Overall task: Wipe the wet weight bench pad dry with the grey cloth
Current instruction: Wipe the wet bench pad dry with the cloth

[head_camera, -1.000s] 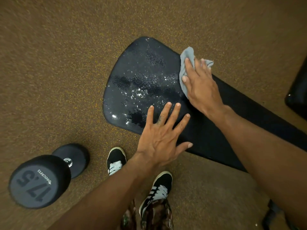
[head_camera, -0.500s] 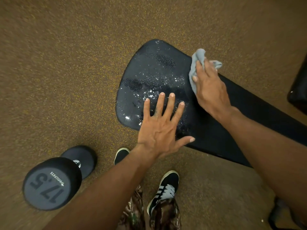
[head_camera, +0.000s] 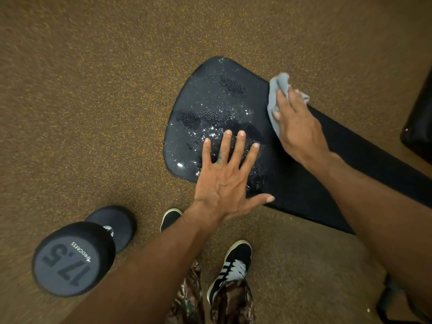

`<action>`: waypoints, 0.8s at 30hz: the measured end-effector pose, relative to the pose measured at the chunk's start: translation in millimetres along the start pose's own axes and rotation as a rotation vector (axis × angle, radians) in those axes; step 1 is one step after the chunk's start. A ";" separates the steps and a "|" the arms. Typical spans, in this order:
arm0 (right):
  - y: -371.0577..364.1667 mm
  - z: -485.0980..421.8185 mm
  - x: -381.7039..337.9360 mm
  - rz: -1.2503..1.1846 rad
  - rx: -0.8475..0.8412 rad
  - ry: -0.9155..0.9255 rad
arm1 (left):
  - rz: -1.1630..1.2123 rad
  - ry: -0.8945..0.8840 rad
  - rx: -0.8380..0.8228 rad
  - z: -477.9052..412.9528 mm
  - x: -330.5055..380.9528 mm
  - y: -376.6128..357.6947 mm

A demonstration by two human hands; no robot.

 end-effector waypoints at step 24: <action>-1.5 -22.4 -60.3 -0.060 0.013 0.195 | -0.014 0.000 0.047 0.4 -1.1 -1.5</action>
Point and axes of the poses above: each hand's wrist, its own z-axis away from the middle knuckle, its own y-axis out of the back of the hand, x = y × z, the point moved 5 cm from there along -z, towards the middle knuckle, and after that the axes turned 8 degrees about z, right-handed, at the moved point
